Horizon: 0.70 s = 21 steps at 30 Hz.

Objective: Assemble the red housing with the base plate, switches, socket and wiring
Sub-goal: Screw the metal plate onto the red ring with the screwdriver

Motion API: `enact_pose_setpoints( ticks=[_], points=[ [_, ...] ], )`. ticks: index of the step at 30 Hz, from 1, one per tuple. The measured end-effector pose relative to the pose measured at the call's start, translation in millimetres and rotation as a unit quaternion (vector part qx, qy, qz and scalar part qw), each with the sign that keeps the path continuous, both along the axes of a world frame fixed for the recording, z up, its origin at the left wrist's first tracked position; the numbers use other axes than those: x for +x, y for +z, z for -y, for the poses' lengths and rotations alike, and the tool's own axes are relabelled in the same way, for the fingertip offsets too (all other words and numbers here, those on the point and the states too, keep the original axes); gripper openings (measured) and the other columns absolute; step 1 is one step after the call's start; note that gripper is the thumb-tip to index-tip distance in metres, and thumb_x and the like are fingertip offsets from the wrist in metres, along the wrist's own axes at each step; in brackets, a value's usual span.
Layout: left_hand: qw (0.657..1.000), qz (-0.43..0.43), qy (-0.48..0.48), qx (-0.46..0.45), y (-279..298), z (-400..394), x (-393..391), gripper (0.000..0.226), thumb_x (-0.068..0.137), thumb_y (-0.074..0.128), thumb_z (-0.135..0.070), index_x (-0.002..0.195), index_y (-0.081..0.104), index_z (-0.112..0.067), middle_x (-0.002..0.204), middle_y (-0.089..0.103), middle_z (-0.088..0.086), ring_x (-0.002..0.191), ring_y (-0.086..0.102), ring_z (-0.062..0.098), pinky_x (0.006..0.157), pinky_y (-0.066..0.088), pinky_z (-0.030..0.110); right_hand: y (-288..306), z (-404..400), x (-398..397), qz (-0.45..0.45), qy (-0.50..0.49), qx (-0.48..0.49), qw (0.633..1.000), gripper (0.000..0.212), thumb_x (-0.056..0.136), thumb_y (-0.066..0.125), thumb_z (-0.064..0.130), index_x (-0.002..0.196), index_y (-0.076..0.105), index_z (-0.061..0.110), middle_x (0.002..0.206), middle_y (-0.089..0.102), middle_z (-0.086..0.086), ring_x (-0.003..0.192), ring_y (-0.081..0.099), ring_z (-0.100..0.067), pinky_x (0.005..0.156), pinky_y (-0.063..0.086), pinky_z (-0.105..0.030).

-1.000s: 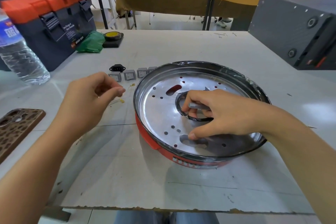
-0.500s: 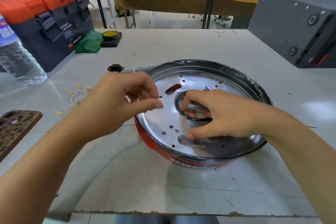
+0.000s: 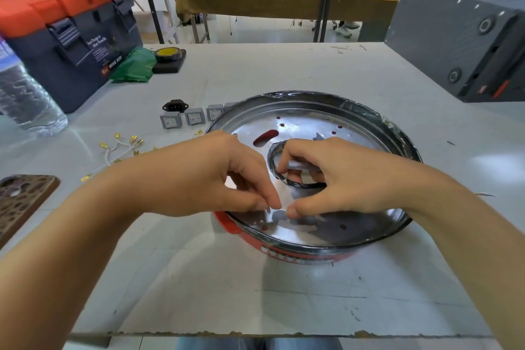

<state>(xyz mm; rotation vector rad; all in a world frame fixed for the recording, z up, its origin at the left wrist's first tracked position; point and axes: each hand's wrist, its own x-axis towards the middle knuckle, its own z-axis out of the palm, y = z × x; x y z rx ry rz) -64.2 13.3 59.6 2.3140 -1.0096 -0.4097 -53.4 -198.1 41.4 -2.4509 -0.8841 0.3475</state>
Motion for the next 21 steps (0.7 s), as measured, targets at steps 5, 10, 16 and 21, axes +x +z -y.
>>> enact_pose_setpoints(
  ticks=[5, 10, 16, 21],
  points=[
    [0.999, -0.030, -0.007, 0.017, 0.8, -0.4, 0.4, 0.015, 0.082, 0.070, -0.019, 0.091, 0.073, -0.032, 0.078, 0.071, -0.012, 0.076, 0.067, 0.006, 0.070, 0.050, 0.014, 0.0, -0.3, -0.3, 0.003, 0.002, -0.004, 1.000, 0.038, 0.071, 0.075, 0.043, 0.095, 0.049, 0.029, 0.071, 0.051, 0.037, 0.056, 0.052, -0.006, 0.053, 0.038, -0.010],
    [0.997, -0.049, -0.021, 0.047, 1.7, 1.9, 1.1, 0.009, 0.083, 0.068, -0.022, 0.088, 0.073, -0.028, 0.080, 0.071, -0.010, 0.075, 0.067, 0.009, 0.067, 0.047, 0.011, -0.2, -0.4, 0.2, 0.007, 0.000, -0.005, 1.000, 0.039, 0.070, 0.075, 0.044, 0.095, 0.049, 0.028, 0.071, 0.052, 0.037, 0.057, 0.053, -0.007, 0.054, 0.038, -0.010],
    [0.997, -0.045, -0.032, 0.047, 1.6, 2.7, 2.2, 0.006, 0.083, 0.071, -0.023, 0.086, 0.074, -0.027, 0.079, 0.070, -0.006, 0.073, 0.064, 0.013, 0.068, 0.050, 0.021, 0.1, -0.5, -0.1, 0.007, 0.002, -0.004, 1.000, 0.038, 0.070, 0.075, 0.043, 0.094, 0.049, 0.028, 0.067, 0.051, 0.037, 0.054, 0.051, -0.006, 0.051, 0.037, -0.010],
    [0.996, -0.052, -0.037, 0.056, 2.2, 5.2, 3.4, 0.006, 0.082, 0.071, -0.025, 0.085, 0.074, -0.029, 0.079, 0.070, -0.008, 0.073, 0.064, 0.014, 0.070, 0.053, 0.030, 1.1, -0.6, -0.6, 0.003, 0.002, 0.000, 1.000, 0.035, 0.071, 0.075, 0.041, 0.091, 0.048, 0.031, 0.069, 0.051, 0.037, 0.054, 0.052, -0.008, 0.051, 0.037, -0.009]
  ],
)
